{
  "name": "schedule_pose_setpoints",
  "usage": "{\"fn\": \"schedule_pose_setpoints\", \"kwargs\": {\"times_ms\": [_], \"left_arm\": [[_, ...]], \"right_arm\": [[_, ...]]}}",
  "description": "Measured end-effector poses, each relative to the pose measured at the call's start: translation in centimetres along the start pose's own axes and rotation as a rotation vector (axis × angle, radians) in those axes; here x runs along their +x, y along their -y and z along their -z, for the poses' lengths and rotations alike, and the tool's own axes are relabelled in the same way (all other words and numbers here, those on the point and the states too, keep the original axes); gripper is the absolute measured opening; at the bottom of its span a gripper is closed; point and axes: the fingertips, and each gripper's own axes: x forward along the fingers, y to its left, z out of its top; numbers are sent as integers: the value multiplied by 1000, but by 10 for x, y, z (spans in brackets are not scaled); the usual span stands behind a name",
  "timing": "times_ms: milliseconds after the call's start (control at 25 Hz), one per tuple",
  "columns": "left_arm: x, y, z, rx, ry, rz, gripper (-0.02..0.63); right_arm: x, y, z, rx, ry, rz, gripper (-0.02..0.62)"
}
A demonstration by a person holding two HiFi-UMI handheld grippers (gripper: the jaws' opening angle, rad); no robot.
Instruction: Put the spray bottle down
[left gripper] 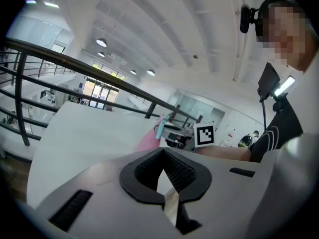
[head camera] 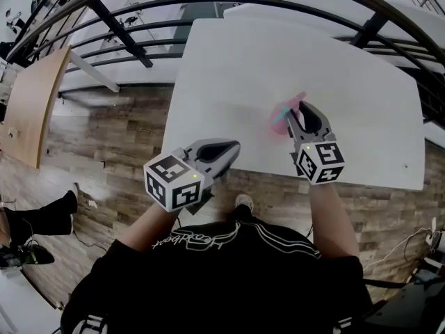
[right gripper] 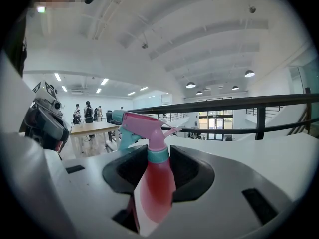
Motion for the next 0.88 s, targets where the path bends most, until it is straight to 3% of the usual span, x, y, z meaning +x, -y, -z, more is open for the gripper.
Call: {"fn": "schedule_pose_setpoints", "kwargs": {"times_ms": [560,880], "left_arm": [[-5,-8,10,-18,-9,-2,8],[-8,-2,10,-26,-4,9,8]], "right_arm": [[3,2,13,-8,6,19,143],[-8,3,20,-12,-39,28,144]]}}
